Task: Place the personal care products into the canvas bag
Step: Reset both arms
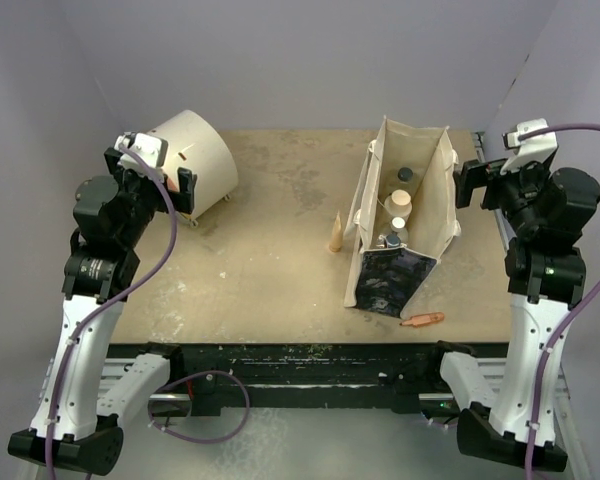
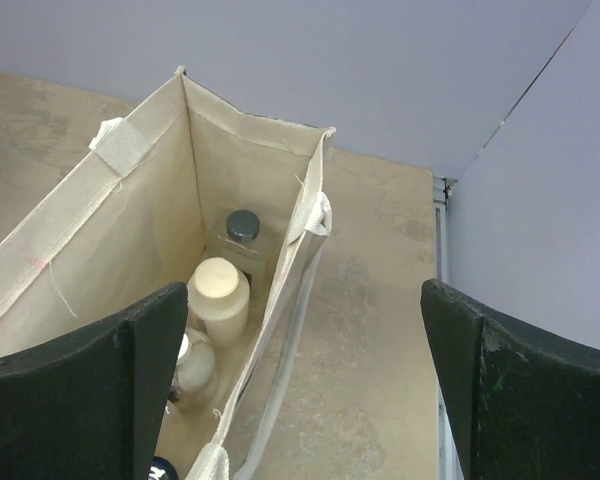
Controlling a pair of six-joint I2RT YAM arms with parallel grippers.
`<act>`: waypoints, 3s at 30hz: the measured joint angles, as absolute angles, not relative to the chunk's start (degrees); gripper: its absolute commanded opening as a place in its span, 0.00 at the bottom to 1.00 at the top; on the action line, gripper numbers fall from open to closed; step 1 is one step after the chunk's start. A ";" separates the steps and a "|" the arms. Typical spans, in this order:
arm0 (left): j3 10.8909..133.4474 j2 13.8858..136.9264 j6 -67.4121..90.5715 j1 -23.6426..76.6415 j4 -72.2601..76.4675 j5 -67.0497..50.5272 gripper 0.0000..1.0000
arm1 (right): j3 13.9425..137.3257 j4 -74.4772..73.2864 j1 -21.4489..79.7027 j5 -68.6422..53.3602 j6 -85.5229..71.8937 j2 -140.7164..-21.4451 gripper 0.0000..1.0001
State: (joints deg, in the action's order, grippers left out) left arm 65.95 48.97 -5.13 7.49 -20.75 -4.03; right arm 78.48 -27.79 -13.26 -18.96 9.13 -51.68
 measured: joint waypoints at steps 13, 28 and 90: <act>66.74 46.02 -5.10 6.35 -24.91 -4.84 0.99 | 78.41 -28.05 -13.26 -15.88 9.06 -48.84 1.00; 69.01 47.70 -5.08 5.56 -25.85 -5.08 0.99 | 79.29 -30.13 -13.47 -9.50 9.08 -46.76 1.00; 70.00 48.27 -5.06 4.14 -28.34 -8.29 0.99 | 79.40 -30.57 -13.63 -10.20 9.17 -49.08 1.00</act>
